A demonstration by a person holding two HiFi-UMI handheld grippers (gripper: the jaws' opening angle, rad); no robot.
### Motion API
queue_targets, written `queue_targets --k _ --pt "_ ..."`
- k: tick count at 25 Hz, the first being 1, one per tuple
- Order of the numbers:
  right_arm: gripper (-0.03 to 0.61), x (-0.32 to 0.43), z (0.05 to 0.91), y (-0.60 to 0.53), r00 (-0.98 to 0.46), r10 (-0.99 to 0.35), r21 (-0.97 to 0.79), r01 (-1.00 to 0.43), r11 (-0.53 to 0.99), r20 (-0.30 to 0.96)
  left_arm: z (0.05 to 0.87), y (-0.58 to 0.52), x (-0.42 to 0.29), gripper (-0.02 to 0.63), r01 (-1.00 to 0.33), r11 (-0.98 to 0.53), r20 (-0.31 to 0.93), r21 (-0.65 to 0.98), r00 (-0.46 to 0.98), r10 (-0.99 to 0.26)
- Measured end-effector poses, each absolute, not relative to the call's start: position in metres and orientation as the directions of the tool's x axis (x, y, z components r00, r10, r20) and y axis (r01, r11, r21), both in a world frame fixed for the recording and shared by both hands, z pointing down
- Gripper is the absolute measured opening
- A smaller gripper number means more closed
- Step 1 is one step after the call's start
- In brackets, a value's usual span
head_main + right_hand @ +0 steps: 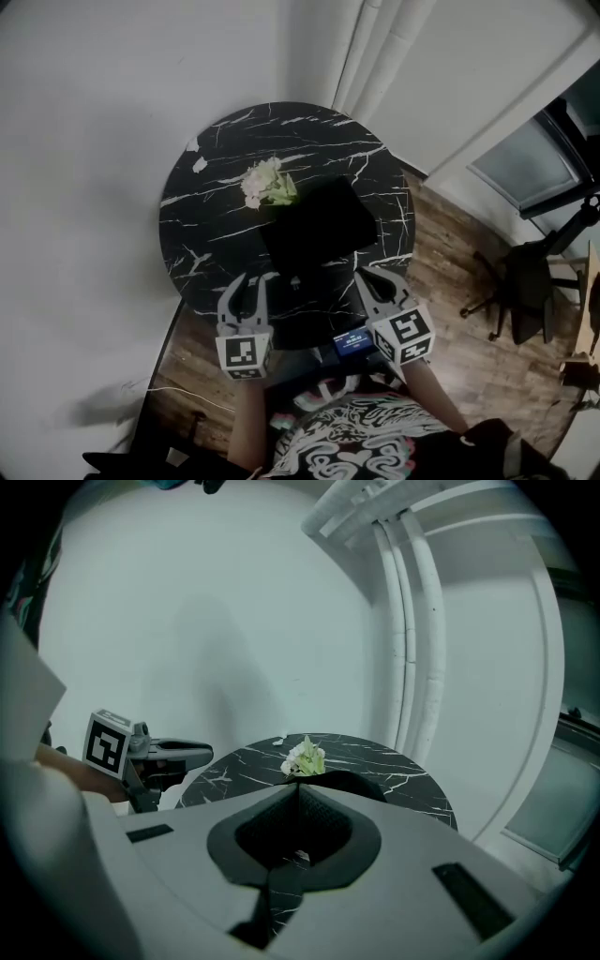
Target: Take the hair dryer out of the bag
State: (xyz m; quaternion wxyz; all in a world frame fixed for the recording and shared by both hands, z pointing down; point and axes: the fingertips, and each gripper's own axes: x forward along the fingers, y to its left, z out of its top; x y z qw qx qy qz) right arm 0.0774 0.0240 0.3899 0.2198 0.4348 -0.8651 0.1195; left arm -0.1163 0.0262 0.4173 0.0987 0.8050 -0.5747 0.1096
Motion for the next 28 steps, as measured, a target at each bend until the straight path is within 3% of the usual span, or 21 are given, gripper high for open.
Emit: queue_targets --k 8,15,28 --pt "0.02 0.064 0.401 0.017 -0.575 -0.628 -0.048 -0.756 0.653 0.525 0.437 0.028 -0.103 0.072 -0.933 -0.354 0.347 0.057 0.351 -0.87" --pt "0.02 0.052 0.422 0.015 -0.598 -0.569 -0.071 -0.722 0.689 0.565 0.467 0.029 -0.101 0.135 -0.931 -0.351 0.414 0.095 0.358 -0.837" --pt "0.02 0.042 0.469 0.014 -0.604 -0.482 -0.083 -0.673 0.734 0.634 0.532 0.044 -0.084 0.149 -0.909 -0.358 0.541 0.215 0.416 -0.731"
